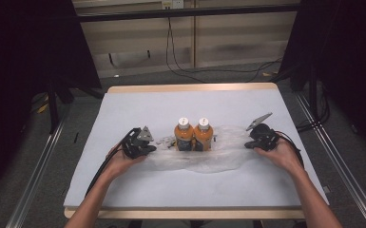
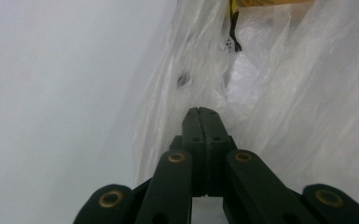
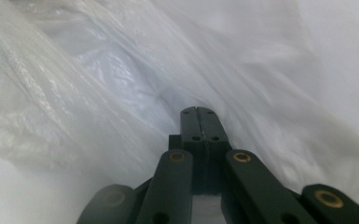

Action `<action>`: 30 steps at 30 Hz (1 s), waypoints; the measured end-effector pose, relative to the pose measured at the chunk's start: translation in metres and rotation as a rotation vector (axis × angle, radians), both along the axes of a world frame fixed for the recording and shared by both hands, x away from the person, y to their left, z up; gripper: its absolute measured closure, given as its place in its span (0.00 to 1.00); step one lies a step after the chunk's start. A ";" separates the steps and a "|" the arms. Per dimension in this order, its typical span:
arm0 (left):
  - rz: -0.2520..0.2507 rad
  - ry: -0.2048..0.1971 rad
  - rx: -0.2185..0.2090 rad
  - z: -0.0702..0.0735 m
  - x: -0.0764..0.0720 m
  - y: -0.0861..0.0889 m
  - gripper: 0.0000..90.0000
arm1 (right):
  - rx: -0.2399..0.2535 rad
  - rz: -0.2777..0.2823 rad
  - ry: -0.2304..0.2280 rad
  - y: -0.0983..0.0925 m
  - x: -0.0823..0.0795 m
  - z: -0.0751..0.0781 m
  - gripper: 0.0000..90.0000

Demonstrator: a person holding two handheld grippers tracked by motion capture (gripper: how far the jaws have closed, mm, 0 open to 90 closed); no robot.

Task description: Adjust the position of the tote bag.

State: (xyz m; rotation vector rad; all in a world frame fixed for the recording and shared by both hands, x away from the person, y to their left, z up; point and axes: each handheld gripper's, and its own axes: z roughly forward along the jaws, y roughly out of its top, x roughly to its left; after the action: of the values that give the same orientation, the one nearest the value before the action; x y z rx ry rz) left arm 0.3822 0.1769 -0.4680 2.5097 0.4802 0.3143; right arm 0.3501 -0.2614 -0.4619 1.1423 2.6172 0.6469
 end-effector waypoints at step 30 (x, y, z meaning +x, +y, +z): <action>0.018 -0.028 0.020 0.000 0.000 0.022 1.00 | 0.060 -0.017 -0.029 -0.021 -0.026 -0.003 1.00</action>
State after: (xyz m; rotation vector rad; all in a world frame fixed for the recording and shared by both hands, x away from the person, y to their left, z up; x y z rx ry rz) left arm 0.3825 0.1989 -0.4681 2.5185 0.4906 0.3618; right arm 0.3237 -0.2828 -0.4647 1.1620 2.5776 0.7378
